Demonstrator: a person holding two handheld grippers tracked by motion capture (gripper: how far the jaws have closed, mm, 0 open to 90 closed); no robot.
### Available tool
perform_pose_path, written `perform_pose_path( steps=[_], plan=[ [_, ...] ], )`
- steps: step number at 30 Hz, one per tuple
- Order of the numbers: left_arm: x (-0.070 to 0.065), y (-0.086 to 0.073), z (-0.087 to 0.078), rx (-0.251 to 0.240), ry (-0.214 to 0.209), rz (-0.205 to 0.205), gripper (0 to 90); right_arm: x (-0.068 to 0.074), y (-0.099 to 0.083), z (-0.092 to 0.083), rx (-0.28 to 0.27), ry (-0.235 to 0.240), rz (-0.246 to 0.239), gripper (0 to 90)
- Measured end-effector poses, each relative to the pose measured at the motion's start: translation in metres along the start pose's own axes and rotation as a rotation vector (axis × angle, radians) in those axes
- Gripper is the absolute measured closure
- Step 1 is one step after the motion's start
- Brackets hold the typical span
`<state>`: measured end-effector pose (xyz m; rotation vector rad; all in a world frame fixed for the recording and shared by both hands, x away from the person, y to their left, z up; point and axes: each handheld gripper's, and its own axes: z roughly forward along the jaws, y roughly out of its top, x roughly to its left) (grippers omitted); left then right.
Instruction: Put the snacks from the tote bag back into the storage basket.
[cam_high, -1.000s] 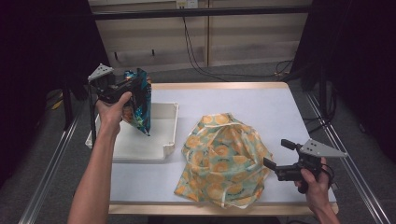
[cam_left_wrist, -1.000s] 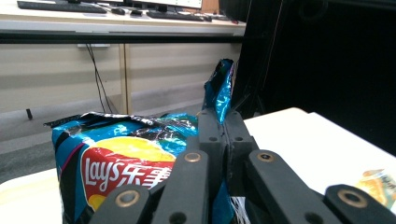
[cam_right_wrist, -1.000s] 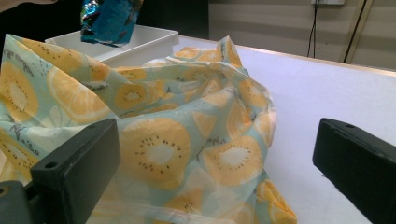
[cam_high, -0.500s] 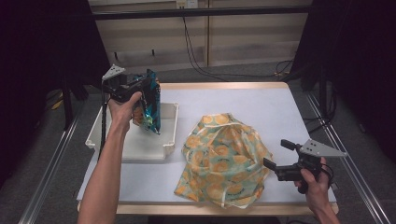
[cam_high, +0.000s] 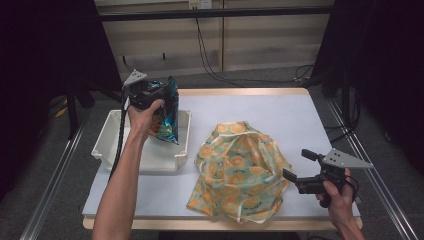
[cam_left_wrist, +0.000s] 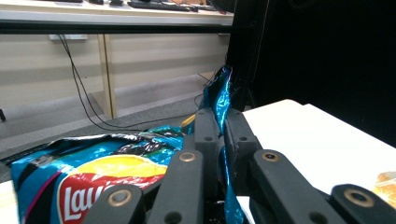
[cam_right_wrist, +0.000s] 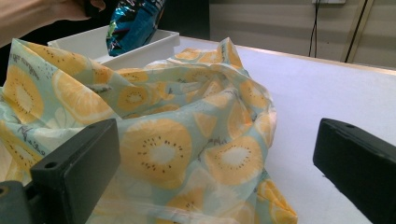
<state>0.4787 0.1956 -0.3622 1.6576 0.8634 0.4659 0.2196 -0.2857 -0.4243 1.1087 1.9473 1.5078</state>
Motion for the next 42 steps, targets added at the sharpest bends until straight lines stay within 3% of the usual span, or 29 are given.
perform_pose_path(
  steps=[4,12,16,24,29,33,39,42],
  plan=[
    [-0.005,0.002,0.007,0.029,-0.006,0.021,85.4,0.000,0.001,-0.001,-0.006,-0.002,0.007,0.4],
    [-0.006,-0.005,0.020,0.040,-0.002,0.000,82.2,-0.001,0.001,-0.002,-0.008,0.001,0.008,0.5],
    [-0.008,-0.007,0.024,0.069,-0.030,-0.005,80.1,-0.001,0.002,-0.003,-0.010,0.007,0.007,0.4],
    [-0.011,-0.010,0.028,0.089,-0.044,-0.022,75.8,0.000,0.001,-0.002,-0.001,0.010,0.009,0.4],
    [-0.012,-0.010,0.029,0.106,-0.060,-0.021,65.8,-0.001,0.001,-0.002,0.001,0.008,0.005,0.5],
    [-0.011,-0.008,0.024,0.098,-0.039,-0.041,39.5,-0.001,0.001,-0.002,0.001,0.009,0.010,0.6],
    [-0.013,-0.005,0.011,0.083,-0.059,-0.025,28.3,0.000,0.000,0.000,0.009,0.012,0.011,0.5],
    [-0.014,-0.007,0.001,0.090,-0.076,-0.010,27.3,0.000,0.000,0.000,0.008,0.011,0.007,0.5]
  ],
)
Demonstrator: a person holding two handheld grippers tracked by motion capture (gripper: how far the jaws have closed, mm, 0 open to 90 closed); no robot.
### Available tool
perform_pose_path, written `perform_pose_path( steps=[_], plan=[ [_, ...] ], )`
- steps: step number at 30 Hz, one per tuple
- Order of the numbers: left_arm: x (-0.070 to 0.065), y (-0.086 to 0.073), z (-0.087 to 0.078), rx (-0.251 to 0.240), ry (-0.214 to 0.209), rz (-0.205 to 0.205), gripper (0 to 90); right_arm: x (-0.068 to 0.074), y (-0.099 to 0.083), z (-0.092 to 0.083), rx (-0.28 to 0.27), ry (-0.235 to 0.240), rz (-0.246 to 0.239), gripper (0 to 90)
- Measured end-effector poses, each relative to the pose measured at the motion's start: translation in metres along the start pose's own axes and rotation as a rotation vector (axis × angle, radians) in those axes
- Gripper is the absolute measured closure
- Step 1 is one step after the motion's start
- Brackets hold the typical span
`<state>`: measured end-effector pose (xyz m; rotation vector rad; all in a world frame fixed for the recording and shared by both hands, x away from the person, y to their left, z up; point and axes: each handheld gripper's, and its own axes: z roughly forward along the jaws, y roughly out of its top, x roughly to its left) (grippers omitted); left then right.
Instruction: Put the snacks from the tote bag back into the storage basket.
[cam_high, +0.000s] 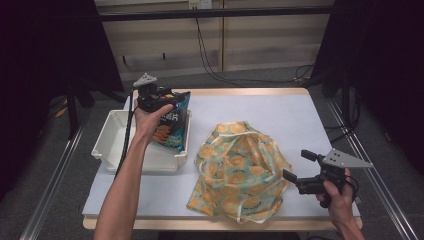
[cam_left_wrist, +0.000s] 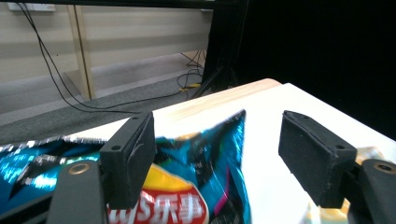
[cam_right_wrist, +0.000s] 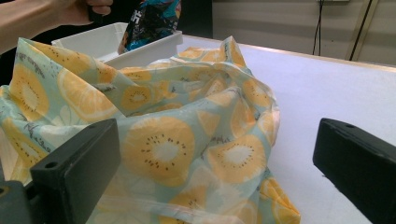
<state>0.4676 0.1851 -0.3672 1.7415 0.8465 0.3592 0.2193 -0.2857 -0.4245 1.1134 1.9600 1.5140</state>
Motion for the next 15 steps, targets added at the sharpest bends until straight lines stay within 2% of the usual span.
perform_pose_path(
  steps=[2,6,9,15],
  plan=[
    [-0.002,-0.003,-0.007,0.018,0.019,0.018,27.9,0.000,0.000,0.000,0.001,-0.003,0.003,0.5],
    [-0.004,-0.010,-0.026,0.027,-0.016,0.035,33.1,0.001,-0.001,0.000,0.006,0.001,0.000,0.4],
    [-0.008,-0.017,-0.038,0.043,-0.035,0.050,40.9,0.002,-0.001,0.002,0.006,0.003,-0.001,0.4],
    [-0.011,-0.039,-0.060,0.076,-0.043,0.073,56.5,0.004,-0.001,0.002,0.007,0.009,-0.002,0.4]
  ],
)
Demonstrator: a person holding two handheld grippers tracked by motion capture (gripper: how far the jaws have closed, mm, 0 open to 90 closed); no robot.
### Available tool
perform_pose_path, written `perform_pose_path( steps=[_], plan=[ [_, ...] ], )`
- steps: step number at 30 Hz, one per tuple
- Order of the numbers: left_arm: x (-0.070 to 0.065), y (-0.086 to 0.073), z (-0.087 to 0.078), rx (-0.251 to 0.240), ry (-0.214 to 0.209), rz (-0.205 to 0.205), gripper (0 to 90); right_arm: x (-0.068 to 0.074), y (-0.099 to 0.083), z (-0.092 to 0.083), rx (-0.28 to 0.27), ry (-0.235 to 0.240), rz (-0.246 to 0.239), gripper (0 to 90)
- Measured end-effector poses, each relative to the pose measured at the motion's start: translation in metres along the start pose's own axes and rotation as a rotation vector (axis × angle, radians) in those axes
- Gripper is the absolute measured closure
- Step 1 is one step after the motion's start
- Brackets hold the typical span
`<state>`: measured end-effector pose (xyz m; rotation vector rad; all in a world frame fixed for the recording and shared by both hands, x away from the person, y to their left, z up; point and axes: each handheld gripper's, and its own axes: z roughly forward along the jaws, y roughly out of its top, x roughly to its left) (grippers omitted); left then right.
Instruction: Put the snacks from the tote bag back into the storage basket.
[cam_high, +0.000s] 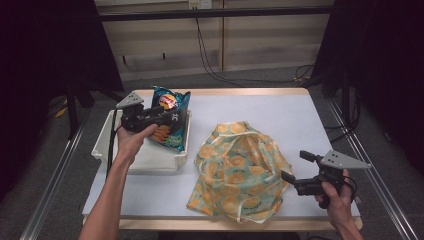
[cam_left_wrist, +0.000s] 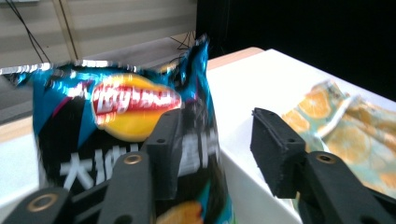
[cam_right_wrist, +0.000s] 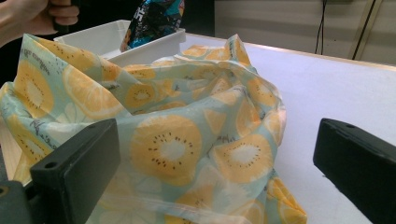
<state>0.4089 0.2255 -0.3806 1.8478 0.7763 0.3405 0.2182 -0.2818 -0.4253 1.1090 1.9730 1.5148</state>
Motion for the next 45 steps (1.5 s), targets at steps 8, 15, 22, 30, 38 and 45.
perform_pose_path(
  steps=[8,15,22,30,38,45],
  plan=[
    [-0.002,-0.038,-0.003,0.138,-0.028,0.036,61.7,-0.002,-0.001,0.000,0.004,0.003,-0.002,0.4],
    [-0.008,-0.066,0.015,0.254,-0.099,0.039,84.2,-0.001,-0.001,0.002,0.009,0.009,-0.001,0.4],
    [-0.009,-0.076,0.032,0.358,-0.093,0.067,90.0,-0.002,-0.002,0.001,0.009,0.004,0.003,0.3],
    [-0.008,-0.081,0.044,0.408,-0.074,0.067,90.0,-0.002,-0.002,0.002,0.013,0.001,-0.002,0.3],
    [-0.003,-0.075,0.059,0.422,-0.058,0.042,90.0,-0.002,-0.002,0.003,0.017,0.006,-0.007,0.3],
    [0.000,-0.063,0.066,0.524,-0.059,0.086,90.0,-0.002,-0.003,0.003,0.021,0.005,0.001,0.3]
  ],
)
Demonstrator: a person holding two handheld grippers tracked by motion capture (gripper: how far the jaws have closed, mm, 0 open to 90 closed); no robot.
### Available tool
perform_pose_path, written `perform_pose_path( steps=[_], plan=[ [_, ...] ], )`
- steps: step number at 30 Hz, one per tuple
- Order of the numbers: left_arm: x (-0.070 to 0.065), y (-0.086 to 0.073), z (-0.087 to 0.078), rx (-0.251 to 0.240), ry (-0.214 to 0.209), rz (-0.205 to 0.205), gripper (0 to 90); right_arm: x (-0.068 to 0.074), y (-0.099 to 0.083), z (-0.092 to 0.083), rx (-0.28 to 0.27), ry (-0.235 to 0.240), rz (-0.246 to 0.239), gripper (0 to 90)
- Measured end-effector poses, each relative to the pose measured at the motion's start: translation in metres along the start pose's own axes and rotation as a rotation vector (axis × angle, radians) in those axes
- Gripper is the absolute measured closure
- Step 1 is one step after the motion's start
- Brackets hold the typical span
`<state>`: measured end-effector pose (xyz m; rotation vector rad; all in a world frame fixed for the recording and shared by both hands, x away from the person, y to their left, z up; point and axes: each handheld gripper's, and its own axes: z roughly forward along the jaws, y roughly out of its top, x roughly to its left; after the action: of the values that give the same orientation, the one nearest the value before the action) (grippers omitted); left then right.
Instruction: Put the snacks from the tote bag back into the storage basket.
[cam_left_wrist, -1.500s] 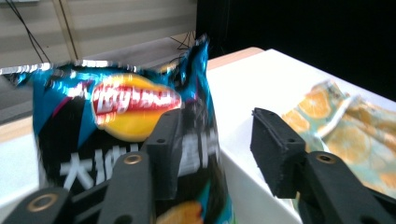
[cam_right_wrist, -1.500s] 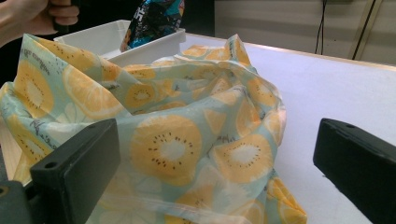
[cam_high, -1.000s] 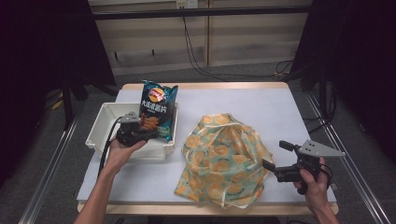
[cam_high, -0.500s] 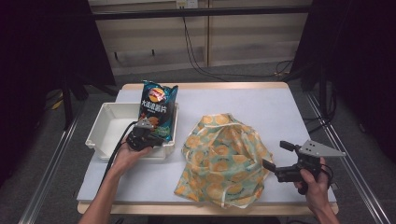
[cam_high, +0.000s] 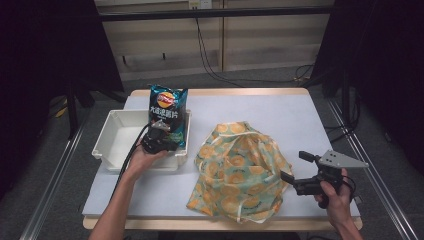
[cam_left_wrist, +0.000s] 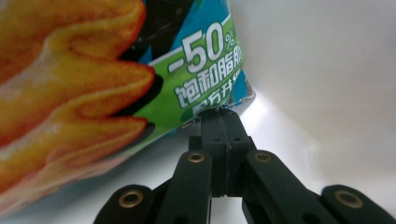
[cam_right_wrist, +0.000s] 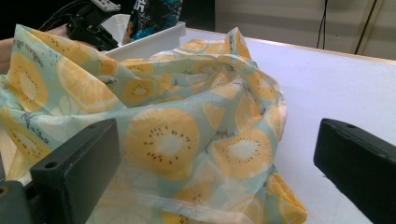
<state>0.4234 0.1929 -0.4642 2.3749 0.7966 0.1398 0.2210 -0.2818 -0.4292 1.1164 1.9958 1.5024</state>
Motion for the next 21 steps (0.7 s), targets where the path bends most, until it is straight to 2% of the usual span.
perform_pose_path(
  steps=[1,2,4,5,6,7,8,10,11,12,13,14,15,16,17,18,21],
  plan=[
    [0.000,0.002,-0.001,0.011,0.001,0.011,90.0,0.000,0.000,0.000,-0.001,0.000,-0.006,0.3],
    [-0.003,0.003,0.002,-0.022,-0.001,-0.030,90.0,0.000,0.000,0.000,-0.002,0.001,-0.006,0.3],
    [-0.001,0.004,0.002,-0.010,0.000,-0.027,90.0,-0.001,0.000,0.000,-0.001,-0.002,-0.008,0.3],
    [0.001,0.004,0.002,0.005,0.003,0.000,90.0,-0.001,-0.001,0.000,0.000,-0.002,-0.006,0.3],
    [0.002,0.005,0.003,0.002,0.006,-0.009,90.0,-0.001,-0.001,0.001,0.001,0.001,-0.001,0.3],
    [0.001,0.006,0.005,-0.018,0.007,-0.045,90.0,0.000,-0.001,0.001,0.002,0.000,-0.003,0.3],
    [0.004,0.007,0.004,0.012,0.006,-0.007,90.0,0.000,-0.001,0.001,0.004,0.000,-0.009,0.3],
    [0.005,0.008,0.004,0.017,0.013,-0.004,90.0,0.000,-0.001,0.001,0.004,0.000,-0.009,0.3],
    [0.003,0.008,0.006,-0.015,0.017,-0.045,90.0,0.000,-0.001,0.001,0.003,0.000,-0.006,0.3],
    [0.003,0.008,0.007,-0.015,0.016,-0.048,90.0,0.000,-0.001,0.001,0.003,0.000,-0.006,0.3],
    [0.005,0.008,0.007,-0.008,0.016,-0.041,90.0,0.000,-0.001,0.001,0.003,0.000,-0.006,0.3],
    [0.006,0.008,0.009,-0.014,0.010,-0.051,90.0,0.000,-0.001,0.001,0.002,0.001,-0.003,0.3],
    [0.009,0.008,0.008,0.009,0.005,-0.019,89.7,0.000,-0.001,0.001,0.003,0.002,-0.005,0.3],
    [0.008,0.008,0.011,-0.019,0.003,-0.059,88.9,0.000,-0.001,0.001,0.003,0.002,-0.006,0.3],
    [0.011,0.008,0.010,0.001,-0.004,-0.030,87.6,0.000,-0.001,0.001,0.002,0.002,-0.006,0.3],
    [0.010,0.007,0.011,-0.028,-0.004,-0.071,87.1,0.000,-0.001,0.001,0.002,0.003,-0.005,0.3],
    [0.008,0.008,0.012,-0.039,0.009,-0.065,84.1,-0.002,-0.002,0.002,0.004,0.002,-0.001,0.3]
  ],
)
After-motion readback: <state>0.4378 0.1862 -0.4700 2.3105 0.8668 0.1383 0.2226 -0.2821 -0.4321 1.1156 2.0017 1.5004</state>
